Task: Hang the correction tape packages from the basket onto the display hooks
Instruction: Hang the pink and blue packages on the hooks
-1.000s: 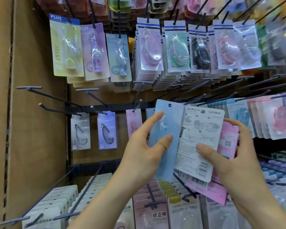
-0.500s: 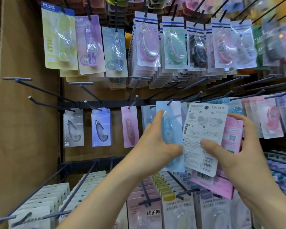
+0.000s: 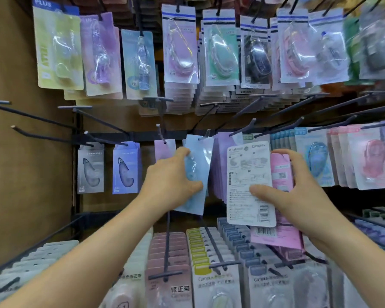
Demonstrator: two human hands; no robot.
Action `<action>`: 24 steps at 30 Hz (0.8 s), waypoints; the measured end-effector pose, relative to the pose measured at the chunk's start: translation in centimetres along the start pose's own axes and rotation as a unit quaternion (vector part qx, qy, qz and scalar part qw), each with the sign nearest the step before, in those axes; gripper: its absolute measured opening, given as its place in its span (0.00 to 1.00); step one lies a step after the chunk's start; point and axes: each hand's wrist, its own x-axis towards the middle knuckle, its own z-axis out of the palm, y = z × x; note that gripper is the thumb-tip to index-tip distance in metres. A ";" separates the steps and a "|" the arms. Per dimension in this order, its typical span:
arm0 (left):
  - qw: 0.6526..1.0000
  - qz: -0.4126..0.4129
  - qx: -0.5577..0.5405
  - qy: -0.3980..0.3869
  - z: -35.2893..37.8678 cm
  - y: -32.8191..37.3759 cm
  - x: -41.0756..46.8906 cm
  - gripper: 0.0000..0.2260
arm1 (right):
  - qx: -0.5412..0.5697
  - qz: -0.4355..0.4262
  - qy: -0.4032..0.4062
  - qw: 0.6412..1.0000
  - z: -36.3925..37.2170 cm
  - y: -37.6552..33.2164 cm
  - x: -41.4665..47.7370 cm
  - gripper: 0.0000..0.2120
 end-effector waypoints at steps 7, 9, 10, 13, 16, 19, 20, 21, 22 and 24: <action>0.998 -0.054 0.004 0.014 5.4 0.7 4.8 0.30 | 0.024 0.034 -0.036 0.998 -1.4 2.6 2.5 0.34; 0.998 -0.061 0.015 0.029 6.6 0.4 6.0 0.31 | 0.047 0.032 -0.045 0.997 -1.9 2.8 2.9 0.33; 0.997 -0.062 0.024 0.034 7.1 0.2 6.5 0.31 | 0.055 0.027 -0.051 0.997 -2.0 2.9 3.0 0.33; 0.996 -0.070 0.042 0.034 7.9 -0.2 7.5 0.30 | 0.064 0.020 -0.067 0.996 -2.1 2.9 3.2 0.31; 0.993 -0.093 0.073 0.019 7.2 0.1 7.0 0.31 | 0.068 0.013 -0.070 0.995 -2.1 3.0 3.3 0.31; 0.983 -0.077 0.156 0.059 5.1 1.7 4.5 0.22 | 0.076 0.006 -0.067 0.995 -2.2 2.9 3.3 0.31; 0.989 -0.056 0.111 0.075 4.3 2.2 3.2 0.17 | 0.081 0.004 -0.067 0.994 -2.2 2.9 3.3 0.32; 0.997 -0.035 -0.004 0.070 3.8 2.8 2.0 0.15 | 0.086 0.004 -0.067 0.994 -2.2 2.8 3.2 0.33; 0.985 -0.022 -0.169 0.036 3.4 3.6 0.6 0.16 | 0.092 0.004 -0.068 0.993 -2.1 2.8 3.1 0.34; 0.906 -0.018 -0.415 -0.077 2.8 5.5 -1.9 0.17 | 0.109 -0.001 -0.072 0.991 -1.9 2.5 2.8 0.35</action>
